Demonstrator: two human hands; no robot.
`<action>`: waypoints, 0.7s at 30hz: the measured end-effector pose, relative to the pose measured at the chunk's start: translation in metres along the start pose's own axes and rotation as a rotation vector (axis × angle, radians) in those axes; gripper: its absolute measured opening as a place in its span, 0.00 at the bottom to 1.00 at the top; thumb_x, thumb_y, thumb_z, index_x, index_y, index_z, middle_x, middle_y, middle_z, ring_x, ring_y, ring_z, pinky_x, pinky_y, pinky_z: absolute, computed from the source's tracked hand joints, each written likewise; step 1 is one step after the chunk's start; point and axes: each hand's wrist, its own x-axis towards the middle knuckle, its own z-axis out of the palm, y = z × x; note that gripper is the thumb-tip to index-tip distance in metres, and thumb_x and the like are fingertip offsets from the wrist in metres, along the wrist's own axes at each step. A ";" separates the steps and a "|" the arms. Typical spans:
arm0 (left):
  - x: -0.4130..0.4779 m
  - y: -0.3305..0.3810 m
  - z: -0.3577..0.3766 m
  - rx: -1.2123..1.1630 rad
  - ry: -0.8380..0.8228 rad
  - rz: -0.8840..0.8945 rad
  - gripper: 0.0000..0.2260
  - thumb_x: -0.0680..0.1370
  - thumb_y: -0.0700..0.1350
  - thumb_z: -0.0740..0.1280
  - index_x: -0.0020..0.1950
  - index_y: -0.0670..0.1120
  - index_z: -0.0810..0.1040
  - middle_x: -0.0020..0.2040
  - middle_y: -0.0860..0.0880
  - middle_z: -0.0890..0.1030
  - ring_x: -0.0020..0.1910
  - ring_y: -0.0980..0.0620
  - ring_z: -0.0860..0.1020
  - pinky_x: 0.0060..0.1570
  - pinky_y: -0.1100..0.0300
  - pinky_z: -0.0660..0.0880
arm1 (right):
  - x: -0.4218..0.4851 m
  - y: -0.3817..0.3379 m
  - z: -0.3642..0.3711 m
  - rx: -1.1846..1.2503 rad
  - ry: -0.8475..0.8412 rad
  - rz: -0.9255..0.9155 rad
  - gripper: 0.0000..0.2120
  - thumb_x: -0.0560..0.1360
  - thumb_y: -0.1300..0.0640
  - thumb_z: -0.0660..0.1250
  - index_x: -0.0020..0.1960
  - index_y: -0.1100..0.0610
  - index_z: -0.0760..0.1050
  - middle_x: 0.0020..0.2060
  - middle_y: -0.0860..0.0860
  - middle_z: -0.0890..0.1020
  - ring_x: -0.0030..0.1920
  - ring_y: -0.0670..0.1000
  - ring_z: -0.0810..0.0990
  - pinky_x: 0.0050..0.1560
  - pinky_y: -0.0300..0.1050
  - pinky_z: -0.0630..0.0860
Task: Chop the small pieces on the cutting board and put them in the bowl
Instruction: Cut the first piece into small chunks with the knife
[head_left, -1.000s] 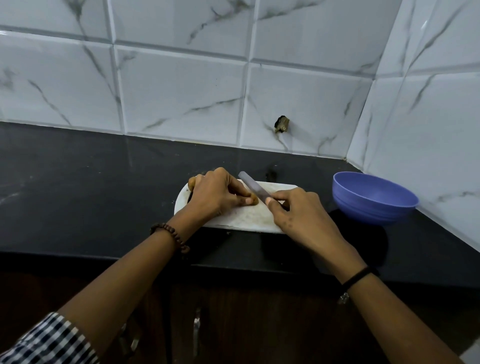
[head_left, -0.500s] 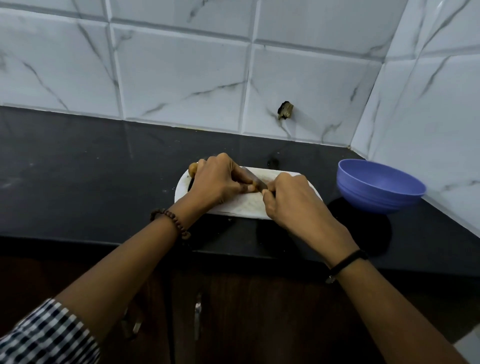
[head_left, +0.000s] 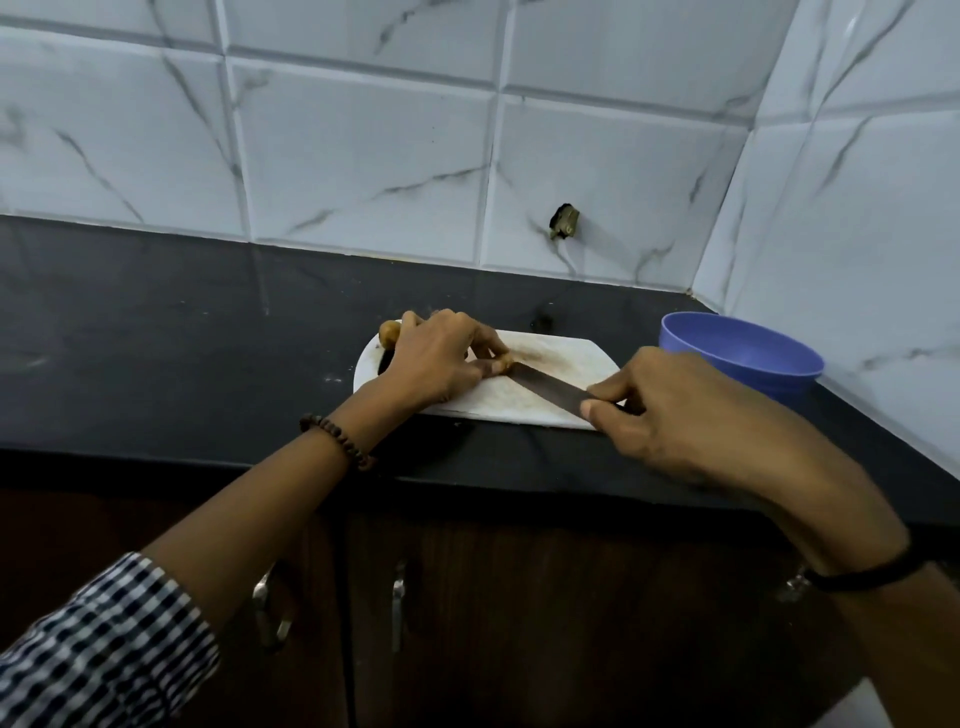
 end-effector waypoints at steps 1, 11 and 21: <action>-0.001 -0.001 0.000 0.022 0.005 0.004 0.09 0.77 0.57 0.68 0.54 0.58 0.83 0.47 0.59 0.83 0.48 0.59 0.72 0.51 0.54 0.58 | -0.003 0.002 -0.005 0.004 -0.009 0.007 0.14 0.81 0.47 0.62 0.55 0.52 0.83 0.42 0.47 0.84 0.38 0.49 0.80 0.38 0.47 0.79; 0.001 -0.033 -0.014 0.135 0.055 -0.105 0.05 0.77 0.51 0.69 0.51 0.54 0.83 0.47 0.58 0.83 0.54 0.54 0.76 0.52 0.50 0.58 | 0.017 0.016 0.016 0.331 0.258 0.062 0.14 0.80 0.47 0.62 0.63 0.48 0.79 0.35 0.52 0.83 0.33 0.53 0.82 0.39 0.50 0.81; 0.005 -0.027 -0.014 0.216 0.083 -0.099 0.07 0.77 0.50 0.70 0.53 0.52 0.82 0.47 0.55 0.82 0.54 0.53 0.76 0.57 0.50 0.60 | 0.033 0.021 0.038 0.459 0.359 0.055 0.12 0.80 0.47 0.63 0.55 0.50 0.82 0.33 0.57 0.83 0.35 0.58 0.82 0.39 0.58 0.81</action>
